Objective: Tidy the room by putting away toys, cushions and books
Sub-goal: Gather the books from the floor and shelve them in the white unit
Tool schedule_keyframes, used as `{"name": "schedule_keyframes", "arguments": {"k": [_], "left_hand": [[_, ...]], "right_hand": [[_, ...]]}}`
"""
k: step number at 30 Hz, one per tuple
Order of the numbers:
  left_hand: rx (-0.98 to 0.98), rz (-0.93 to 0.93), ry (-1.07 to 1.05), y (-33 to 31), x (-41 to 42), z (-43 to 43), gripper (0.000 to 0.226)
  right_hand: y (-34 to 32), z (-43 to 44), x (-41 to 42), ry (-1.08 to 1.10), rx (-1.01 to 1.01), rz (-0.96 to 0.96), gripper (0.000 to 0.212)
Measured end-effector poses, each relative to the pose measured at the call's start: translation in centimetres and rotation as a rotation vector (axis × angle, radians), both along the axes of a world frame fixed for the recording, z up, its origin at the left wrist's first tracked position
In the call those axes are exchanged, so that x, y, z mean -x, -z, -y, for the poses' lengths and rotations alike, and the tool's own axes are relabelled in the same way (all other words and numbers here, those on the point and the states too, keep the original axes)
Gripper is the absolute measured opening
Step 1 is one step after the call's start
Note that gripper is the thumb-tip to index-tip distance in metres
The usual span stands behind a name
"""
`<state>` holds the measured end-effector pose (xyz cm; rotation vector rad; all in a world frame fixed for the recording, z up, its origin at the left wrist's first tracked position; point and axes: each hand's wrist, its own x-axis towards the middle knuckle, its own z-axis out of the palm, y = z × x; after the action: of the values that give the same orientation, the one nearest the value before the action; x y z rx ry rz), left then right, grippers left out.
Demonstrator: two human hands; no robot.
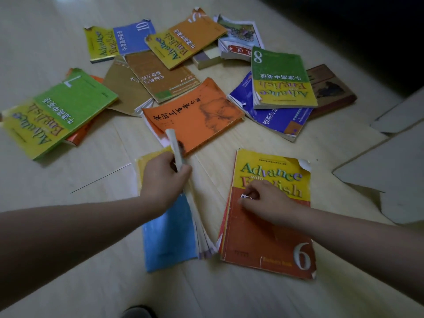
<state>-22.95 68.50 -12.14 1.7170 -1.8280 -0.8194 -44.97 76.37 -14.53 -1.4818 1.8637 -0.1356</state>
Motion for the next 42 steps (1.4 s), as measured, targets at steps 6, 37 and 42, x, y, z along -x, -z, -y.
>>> {"name": "schedule_keyframes", "arguments": {"k": [6,37,42], "left_hand": [[-0.114,-0.066,0.233,0.3,4.1,-3.7,0.023],[-0.532,0.022,0.001,1.8,8.8,-5.3,0.024],[-0.578,-0.123,0.017,0.9,10.6,-5.4,0.028]], "right_hand": [[-1.5,-1.4,2.2,0.239,-0.099,0.281,0.013],[-2.1,-8.1,6.4,0.741,-0.166,0.369,0.023],[-2.6,-7.4,8.2,0.876,-0.044,0.353,0.013]]}}
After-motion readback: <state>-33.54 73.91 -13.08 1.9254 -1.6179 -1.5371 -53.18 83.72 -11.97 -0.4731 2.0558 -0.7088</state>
